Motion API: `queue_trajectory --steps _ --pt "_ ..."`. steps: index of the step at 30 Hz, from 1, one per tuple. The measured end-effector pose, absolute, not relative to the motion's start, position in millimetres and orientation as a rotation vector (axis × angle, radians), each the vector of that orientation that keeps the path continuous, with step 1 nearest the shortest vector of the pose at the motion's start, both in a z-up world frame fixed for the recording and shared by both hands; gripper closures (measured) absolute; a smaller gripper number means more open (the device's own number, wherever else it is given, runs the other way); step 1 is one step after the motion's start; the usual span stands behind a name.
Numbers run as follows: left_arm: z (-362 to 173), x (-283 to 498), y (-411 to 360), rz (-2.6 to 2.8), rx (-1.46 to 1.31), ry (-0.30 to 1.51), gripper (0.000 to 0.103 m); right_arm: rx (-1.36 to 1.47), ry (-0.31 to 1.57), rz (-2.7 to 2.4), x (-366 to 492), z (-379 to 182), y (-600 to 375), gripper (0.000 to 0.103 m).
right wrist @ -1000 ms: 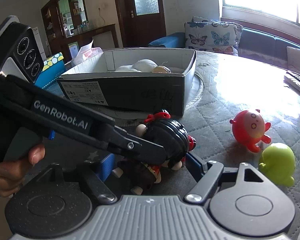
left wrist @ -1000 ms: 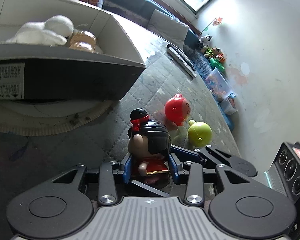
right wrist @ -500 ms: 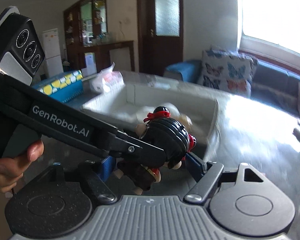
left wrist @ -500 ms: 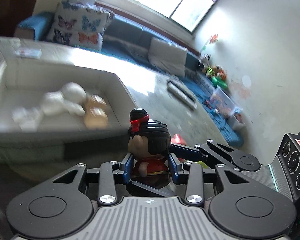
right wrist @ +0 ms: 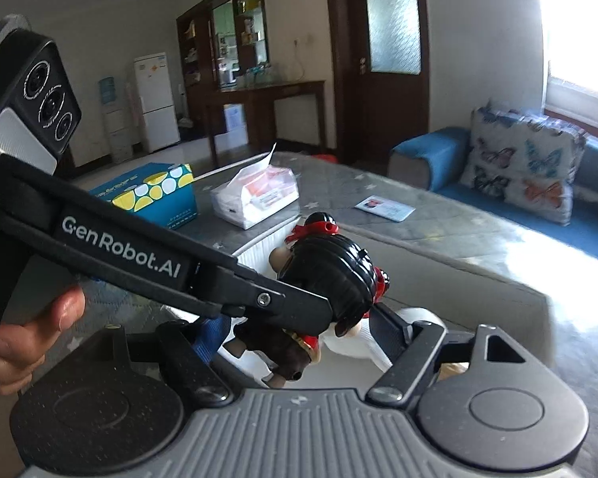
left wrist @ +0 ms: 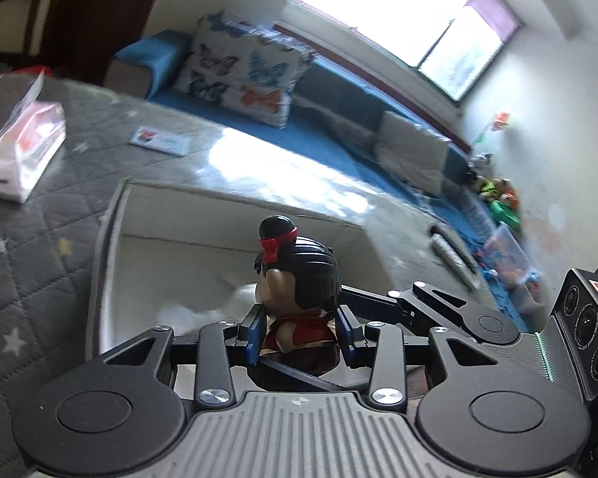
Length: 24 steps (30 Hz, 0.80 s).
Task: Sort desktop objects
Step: 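Carry the doll into the white box and open the left gripper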
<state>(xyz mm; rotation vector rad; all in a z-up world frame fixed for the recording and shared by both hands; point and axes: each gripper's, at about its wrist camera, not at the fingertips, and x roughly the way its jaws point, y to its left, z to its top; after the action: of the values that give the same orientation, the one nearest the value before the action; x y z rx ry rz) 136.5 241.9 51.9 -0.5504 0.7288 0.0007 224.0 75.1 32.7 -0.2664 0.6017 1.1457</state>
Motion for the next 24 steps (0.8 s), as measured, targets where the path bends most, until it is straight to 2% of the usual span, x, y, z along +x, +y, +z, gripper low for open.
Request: queue_trajectory --steps 10,24 --pt "15.1 152.6 271.5 0.065 -0.623 0.833 0.063 -0.29 0.762 1.187 249.3 -5.5 111.5 0.024" --pt "7.2 165.2 265.6 0.087 -0.573 0.889 0.062 -0.28 0.772 1.166 249.5 -4.4 97.1 0.024"
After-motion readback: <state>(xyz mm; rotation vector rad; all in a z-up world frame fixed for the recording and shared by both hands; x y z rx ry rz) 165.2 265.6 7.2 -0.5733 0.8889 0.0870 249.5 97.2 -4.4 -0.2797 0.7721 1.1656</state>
